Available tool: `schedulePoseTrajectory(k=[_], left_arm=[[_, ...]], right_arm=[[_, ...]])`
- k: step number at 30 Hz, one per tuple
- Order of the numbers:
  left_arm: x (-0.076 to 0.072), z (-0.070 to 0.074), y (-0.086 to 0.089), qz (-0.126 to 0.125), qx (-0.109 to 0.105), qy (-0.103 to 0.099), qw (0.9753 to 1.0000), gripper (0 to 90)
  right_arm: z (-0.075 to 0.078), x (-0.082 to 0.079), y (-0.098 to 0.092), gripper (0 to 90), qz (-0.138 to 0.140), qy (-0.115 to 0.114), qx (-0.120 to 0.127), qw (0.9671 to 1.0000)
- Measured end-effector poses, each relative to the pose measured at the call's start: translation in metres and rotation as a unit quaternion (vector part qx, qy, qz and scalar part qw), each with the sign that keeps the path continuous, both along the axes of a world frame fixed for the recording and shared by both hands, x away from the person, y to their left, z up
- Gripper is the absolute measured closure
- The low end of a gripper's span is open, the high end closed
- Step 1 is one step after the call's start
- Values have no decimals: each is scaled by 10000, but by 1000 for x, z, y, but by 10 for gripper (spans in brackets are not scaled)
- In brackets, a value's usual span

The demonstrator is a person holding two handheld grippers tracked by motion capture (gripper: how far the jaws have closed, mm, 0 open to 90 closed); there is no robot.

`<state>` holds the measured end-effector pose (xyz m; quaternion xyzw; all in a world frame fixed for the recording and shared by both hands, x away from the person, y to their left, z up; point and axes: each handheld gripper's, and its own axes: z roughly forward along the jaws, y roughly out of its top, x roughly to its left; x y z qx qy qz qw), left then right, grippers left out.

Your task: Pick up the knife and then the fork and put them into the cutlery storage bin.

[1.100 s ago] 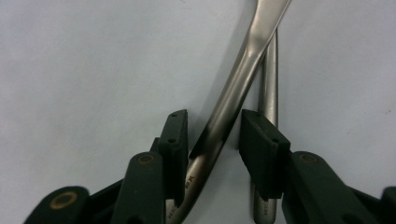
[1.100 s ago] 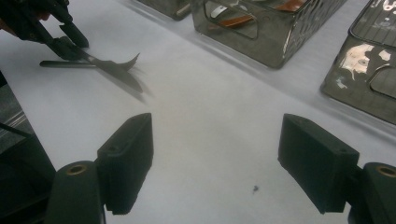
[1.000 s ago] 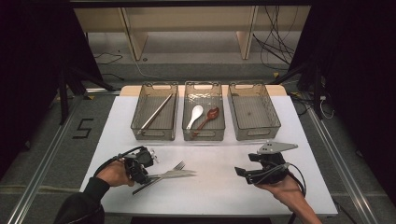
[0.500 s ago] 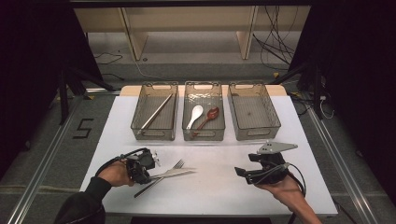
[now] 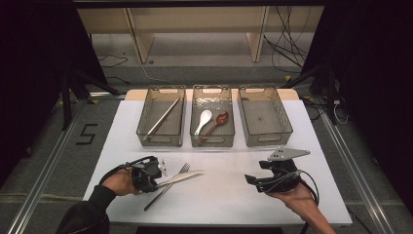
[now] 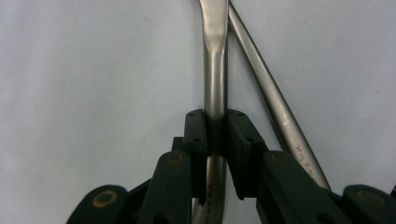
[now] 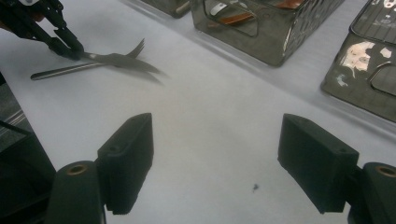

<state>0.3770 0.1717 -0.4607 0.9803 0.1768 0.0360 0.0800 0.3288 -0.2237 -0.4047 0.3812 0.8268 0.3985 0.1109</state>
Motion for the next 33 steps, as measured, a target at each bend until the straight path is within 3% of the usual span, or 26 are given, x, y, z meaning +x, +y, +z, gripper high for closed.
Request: schedulePoseTrajectory(k=[6,13,17,20,21,26,33], left_arm=[[-2,4,-5,138,-256,54,9996,784],[-3,10,-7,148,-344,-13,9993,785],[-4,12,-10,264,-520,31,9983,785],[-5,14,-14,134,-441,78,9989,786],[-6,13,-16,231,-516,34,9984,785],[-7,13,-19,220,-449,94,9987,785],[-8,14,-23,285,-516,113,9982,785]], right_arm=[[0,0,0,275,-6,5,10,10000],[0,0,0,275,0,11,15,10000],[0,0,0,275,12,4,12,10000],[0,0,0,275,13,6,12,10000],[0,0,0,275,11,5,16,10000],[0,0,0,276,13,4,16,10000],[0,0,0,275,10,16,25,10000]])
